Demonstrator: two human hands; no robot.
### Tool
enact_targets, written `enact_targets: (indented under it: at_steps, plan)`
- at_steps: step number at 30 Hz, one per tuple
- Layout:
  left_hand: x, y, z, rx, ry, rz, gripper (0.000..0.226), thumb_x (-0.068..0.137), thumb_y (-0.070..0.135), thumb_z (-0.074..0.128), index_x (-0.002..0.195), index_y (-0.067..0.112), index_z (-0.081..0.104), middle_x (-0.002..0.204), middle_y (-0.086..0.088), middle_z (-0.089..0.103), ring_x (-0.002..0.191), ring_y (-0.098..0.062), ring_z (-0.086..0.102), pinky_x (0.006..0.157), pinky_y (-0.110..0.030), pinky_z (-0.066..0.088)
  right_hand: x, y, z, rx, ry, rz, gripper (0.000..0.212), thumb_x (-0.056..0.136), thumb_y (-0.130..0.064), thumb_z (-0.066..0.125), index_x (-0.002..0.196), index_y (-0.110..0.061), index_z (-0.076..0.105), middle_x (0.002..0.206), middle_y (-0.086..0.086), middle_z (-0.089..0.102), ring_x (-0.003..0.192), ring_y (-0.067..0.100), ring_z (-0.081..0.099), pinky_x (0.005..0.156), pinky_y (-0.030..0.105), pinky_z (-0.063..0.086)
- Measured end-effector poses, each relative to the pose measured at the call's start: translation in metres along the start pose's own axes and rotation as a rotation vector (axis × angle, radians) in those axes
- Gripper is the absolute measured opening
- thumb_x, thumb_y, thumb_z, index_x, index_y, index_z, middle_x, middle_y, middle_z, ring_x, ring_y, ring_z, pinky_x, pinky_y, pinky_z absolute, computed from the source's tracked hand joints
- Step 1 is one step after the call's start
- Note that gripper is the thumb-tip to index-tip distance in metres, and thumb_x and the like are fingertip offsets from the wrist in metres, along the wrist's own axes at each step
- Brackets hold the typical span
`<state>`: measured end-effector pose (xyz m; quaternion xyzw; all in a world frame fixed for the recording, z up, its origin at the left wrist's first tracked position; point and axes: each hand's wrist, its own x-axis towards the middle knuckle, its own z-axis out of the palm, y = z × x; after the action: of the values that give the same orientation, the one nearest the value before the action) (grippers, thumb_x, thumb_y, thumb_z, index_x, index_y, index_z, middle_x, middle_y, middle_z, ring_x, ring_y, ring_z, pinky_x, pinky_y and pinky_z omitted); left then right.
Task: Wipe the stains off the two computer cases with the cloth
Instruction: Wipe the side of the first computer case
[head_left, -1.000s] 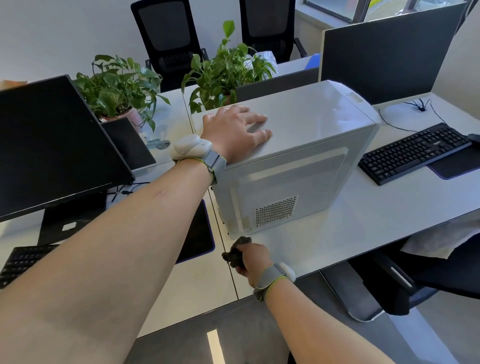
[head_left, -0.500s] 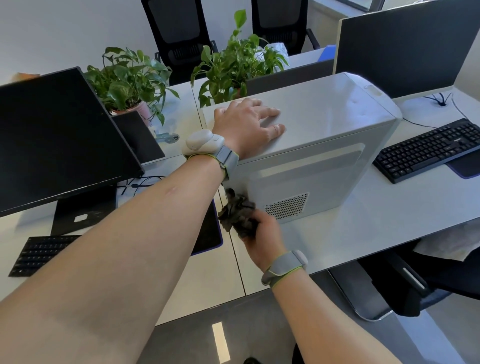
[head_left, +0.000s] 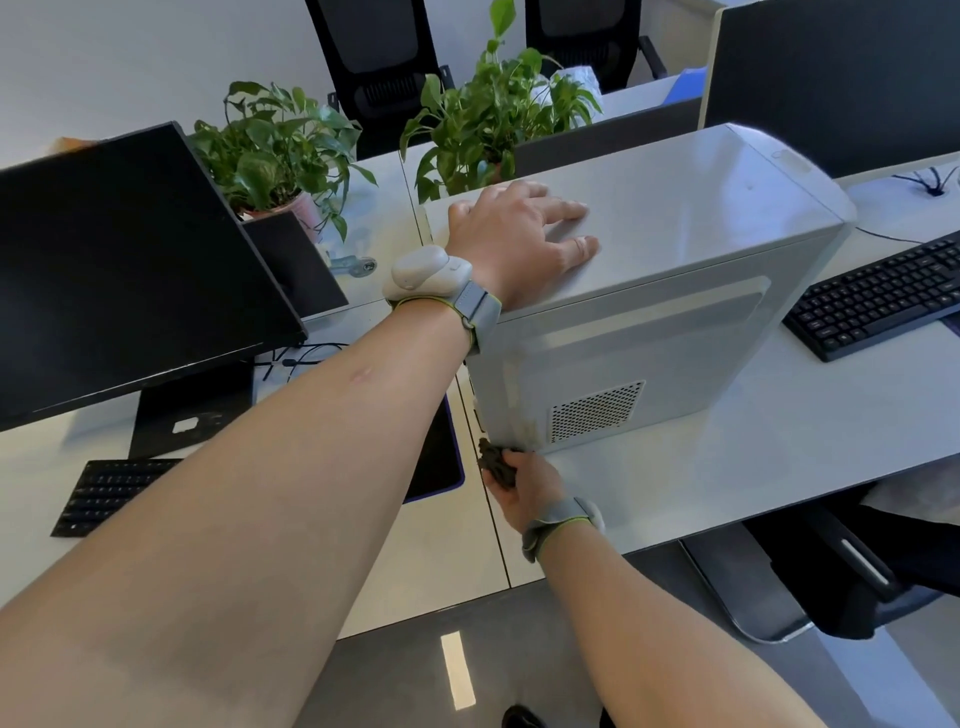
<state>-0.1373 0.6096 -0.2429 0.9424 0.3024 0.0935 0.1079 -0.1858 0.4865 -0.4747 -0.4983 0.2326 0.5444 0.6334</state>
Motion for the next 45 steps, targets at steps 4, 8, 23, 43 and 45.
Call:
enact_targets:
  at_steps: [4,8,23,43,45]
  plan:
    - [-0.001,0.001,-0.001,0.001,-0.006,0.003,0.052,0.091,0.075,0.046,0.139,0.056,0.054,0.158,0.012,0.04,0.146,-0.019,0.031,0.115,-0.051,0.018,-0.01,-0.009,0.004,0.063,-0.003,0.0,0.022,0.1,-0.002,0.048,0.12,-0.002,0.057,0.114,0.025,0.063,0.09,0.032,0.062,0.059,0.027,0.054]
    - [0.0,0.001,-0.001,0.007,-0.011,0.003,0.052,0.091,0.075,0.046,0.139,0.056,0.054,0.158,0.011,0.04,0.146,-0.02,0.031,0.116,-0.05,0.018,-0.052,-0.022,0.013,0.215,-0.147,-0.05,0.019,0.097,-0.002,0.04,0.098,-0.005,0.058,0.085,0.015,0.062,0.066,0.021,0.056,0.051,0.022,0.041]
    - [0.001,-0.001,0.001,0.001,-0.003,0.002,0.054,0.089,0.077,0.045,0.137,0.056,0.055,0.157,0.012,0.042,0.145,-0.02,0.033,0.115,-0.052,0.021,-0.024,-0.002,-0.059,-0.125,0.072,0.034,0.035,0.091,0.001,0.043,0.115,-0.002,0.068,0.081,0.015,0.071,0.063,0.024,0.059,0.05,0.027,0.044]
    - [0.002,0.0,0.002,-0.015,0.006,0.005,0.053,0.089,0.076,0.048,0.137,0.055,0.056,0.157,0.012,0.042,0.145,-0.019,0.032,0.115,-0.049,0.018,-0.008,-0.016,-0.034,-0.399,0.028,-0.022,0.021,0.091,0.007,0.047,0.102,-0.001,0.063,0.085,0.022,0.065,0.07,0.033,0.064,0.055,0.032,0.048]
    - [0.002,0.0,0.001,-0.017,0.005,0.005,0.053,0.089,0.076,0.048,0.137,0.055,0.056,0.157,0.012,0.042,0.145,-0.019,0.032,0.115,-0.05,0.018,0.006,-0.026,-0.039,-0.402,0.147,0.051,0.019,0.099,-0.003,0.05,0.082,-0.001,0.06,0.066,0.019,0.064,0.052,0.026,0.062,0.052,0.027,0.044]
